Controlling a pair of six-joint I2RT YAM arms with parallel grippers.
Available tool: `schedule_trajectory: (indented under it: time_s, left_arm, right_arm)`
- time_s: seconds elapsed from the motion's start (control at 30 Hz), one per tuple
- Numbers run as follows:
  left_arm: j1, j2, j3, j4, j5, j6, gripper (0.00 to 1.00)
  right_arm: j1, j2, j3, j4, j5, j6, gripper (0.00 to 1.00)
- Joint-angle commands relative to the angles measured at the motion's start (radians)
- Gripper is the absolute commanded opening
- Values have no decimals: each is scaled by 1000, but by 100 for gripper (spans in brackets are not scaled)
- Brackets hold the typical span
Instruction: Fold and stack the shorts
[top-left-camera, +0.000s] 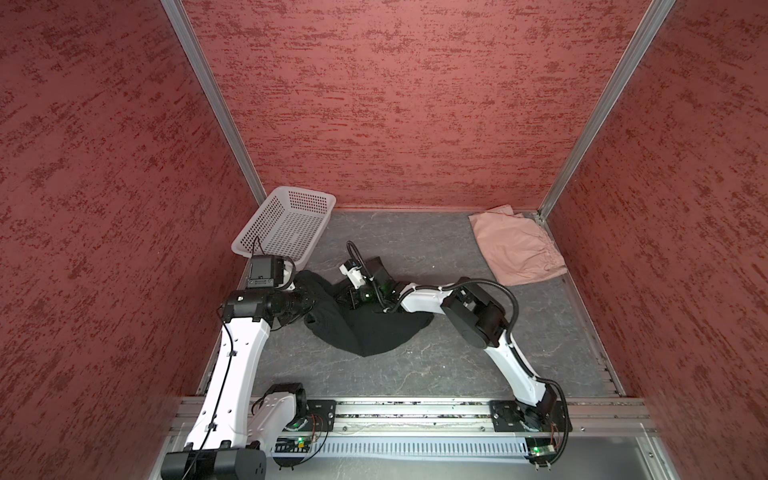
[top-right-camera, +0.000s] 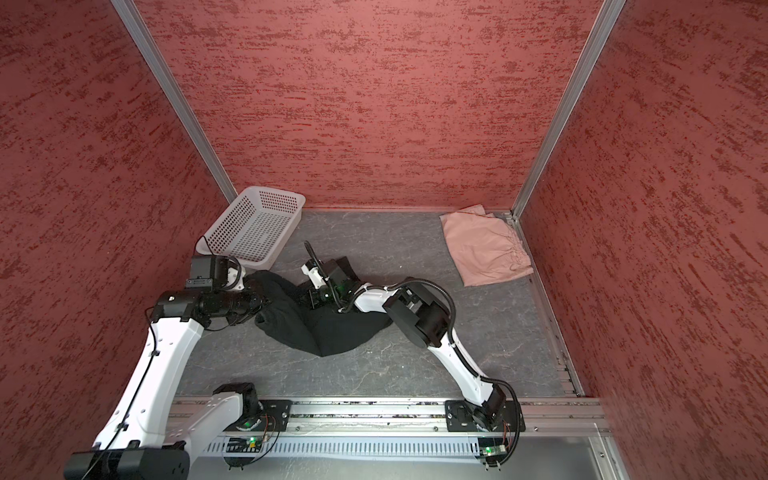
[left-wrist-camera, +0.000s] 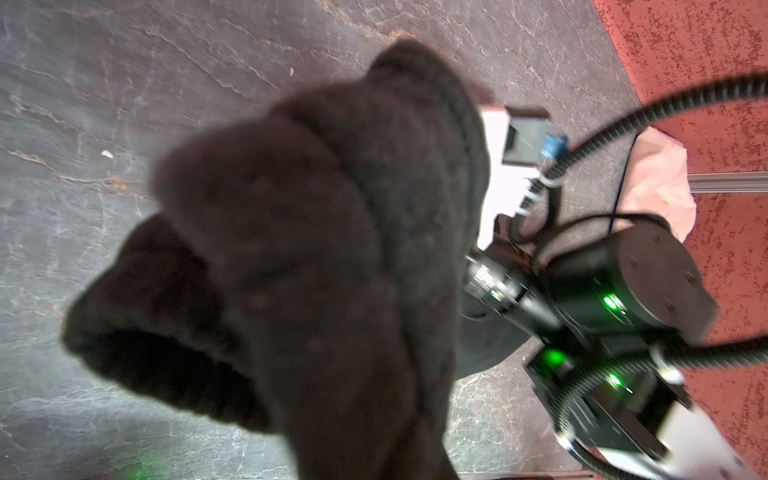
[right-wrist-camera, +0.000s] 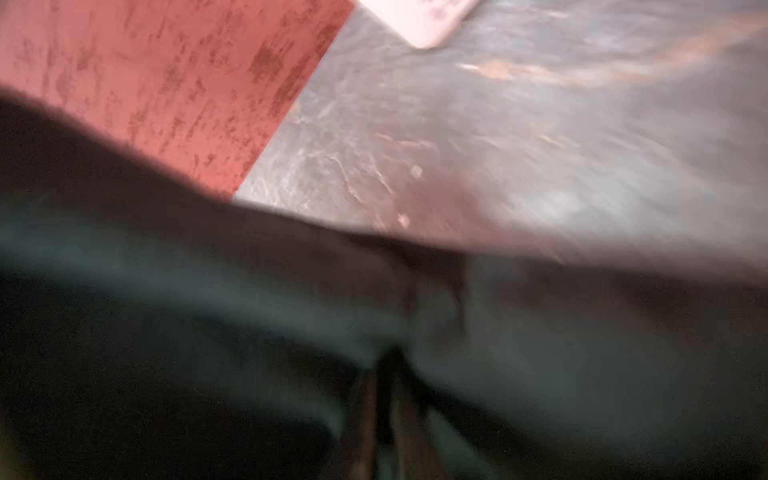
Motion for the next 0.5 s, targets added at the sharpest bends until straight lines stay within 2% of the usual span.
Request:
schedule_trajectory:
  time_s: [0.0, 0.13, 0.27, 0.47]
  left_arm:
    - [9, -4, 28, 14, -24, 37, 0]
    - [8, -3, 22, 19, -26, 44, 1]
    - [-1, 15, 27, 24, -26, 45, 1]
    - [-77, 63, 29, 54, -52, -1, 1]
  right_arm:
    - [-107, -220, -169, 36, 126, -5, 26]
    - [-223, -403, -391, -12, 214, -23, 37]
    - [-282, -460, -493, -126, 263, -83, 52]
    - [-300, -404, -543, -96, 158, -76, 55]
